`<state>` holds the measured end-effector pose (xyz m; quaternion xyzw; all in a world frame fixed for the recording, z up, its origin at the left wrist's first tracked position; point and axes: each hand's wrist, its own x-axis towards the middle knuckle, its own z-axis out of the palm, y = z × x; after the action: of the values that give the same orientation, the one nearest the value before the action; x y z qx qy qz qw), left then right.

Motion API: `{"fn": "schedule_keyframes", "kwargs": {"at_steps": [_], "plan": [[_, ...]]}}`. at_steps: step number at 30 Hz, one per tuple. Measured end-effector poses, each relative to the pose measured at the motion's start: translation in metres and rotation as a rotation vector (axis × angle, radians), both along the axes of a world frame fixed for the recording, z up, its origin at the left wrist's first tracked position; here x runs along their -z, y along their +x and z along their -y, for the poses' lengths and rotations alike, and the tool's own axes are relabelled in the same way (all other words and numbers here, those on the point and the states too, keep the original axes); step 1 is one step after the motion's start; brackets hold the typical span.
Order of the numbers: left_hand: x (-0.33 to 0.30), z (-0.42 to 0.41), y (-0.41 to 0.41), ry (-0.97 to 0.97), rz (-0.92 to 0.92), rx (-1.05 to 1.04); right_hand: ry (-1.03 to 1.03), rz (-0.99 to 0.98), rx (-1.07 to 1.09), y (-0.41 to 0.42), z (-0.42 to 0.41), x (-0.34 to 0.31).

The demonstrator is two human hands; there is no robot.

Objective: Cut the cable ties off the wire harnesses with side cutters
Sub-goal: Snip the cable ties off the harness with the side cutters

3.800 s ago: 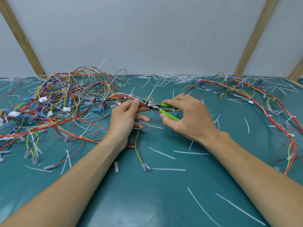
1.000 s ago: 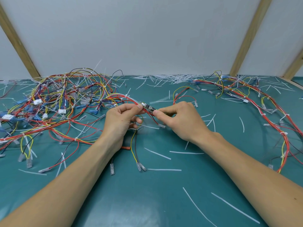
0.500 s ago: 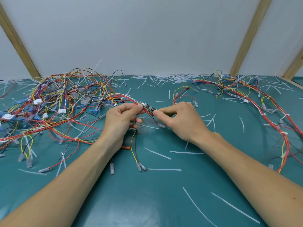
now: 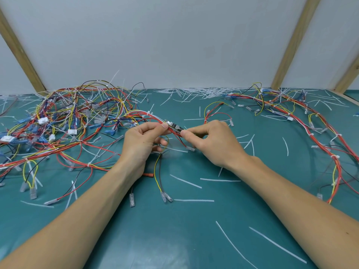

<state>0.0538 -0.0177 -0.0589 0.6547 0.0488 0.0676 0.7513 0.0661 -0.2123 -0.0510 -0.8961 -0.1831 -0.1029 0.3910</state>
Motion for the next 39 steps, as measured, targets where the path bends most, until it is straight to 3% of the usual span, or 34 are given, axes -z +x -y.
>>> {"fn": "schedule_keyframes", "kwargs": {"at_steps": [22, 34, 39], "plan": [[-0.002, 0.001, -0.001, -0.001, 0.0, 0.027, 0.006, -0.047, 0.06, 0.004, 0.002, 0.001], [-0.003, 0.0, -0.002, -0.006, -0.003, 0.026, 0.649, -0.461, 0.176, 0.016, 0.01, -0.004], [-0.004, 0.0, -0.002, -0.005, -0.001, 0.026, 0.75, -0.471, 0.222, 0.018, 0.01, -0.001]]}}
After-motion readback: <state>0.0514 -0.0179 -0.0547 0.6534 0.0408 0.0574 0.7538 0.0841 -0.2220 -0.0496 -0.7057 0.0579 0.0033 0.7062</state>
